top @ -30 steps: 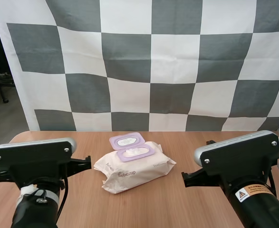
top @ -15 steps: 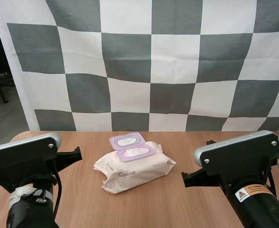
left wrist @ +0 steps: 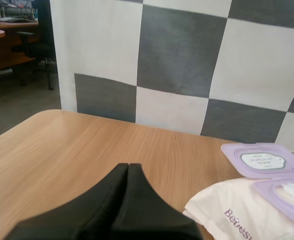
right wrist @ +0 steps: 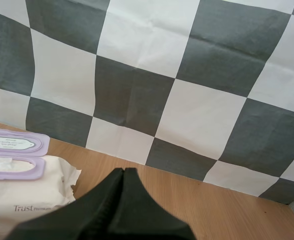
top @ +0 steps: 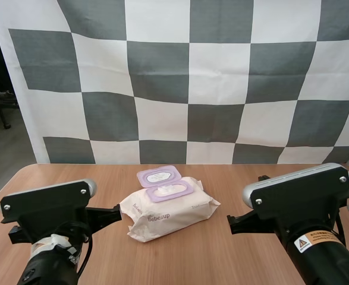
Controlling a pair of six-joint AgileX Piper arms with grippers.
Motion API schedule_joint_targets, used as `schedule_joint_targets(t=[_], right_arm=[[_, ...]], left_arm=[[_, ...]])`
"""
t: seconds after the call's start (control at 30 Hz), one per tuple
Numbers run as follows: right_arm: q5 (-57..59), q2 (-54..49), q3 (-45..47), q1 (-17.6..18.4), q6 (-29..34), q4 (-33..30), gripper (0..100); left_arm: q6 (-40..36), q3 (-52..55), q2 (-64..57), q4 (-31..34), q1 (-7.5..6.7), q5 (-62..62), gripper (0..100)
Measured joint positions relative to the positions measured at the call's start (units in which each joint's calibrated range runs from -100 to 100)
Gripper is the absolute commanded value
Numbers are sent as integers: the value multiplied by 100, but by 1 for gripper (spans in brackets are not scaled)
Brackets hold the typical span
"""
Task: Open the wet wipes lid
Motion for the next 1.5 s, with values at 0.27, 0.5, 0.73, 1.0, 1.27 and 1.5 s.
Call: schedule_joint_targets(t=[0.27,0.5,0.73,1.0,1.27,1.5], right_arm=[[621,0,0,0,29,-78,0],[1338,0,95,0,773,-947,0],[1150,0,582,0,1683,-1934,0],[662,0,959,0,1826,-1993,0],[379,0,959,0,1999,-1794,0],[-556,0,959,0,2127,-1081,0]], left_arm=[[-807,0,0,1351,-461,42,0],[-544,0,0,2095,-977,42,0],[-544,0,0,2095,-1511,42,0],[-561,0,-305,2095,-1616,42,0],[-893,0,-782,1951,-1616,792,0],[-883,0,-782,1977,-1608,769,0]])
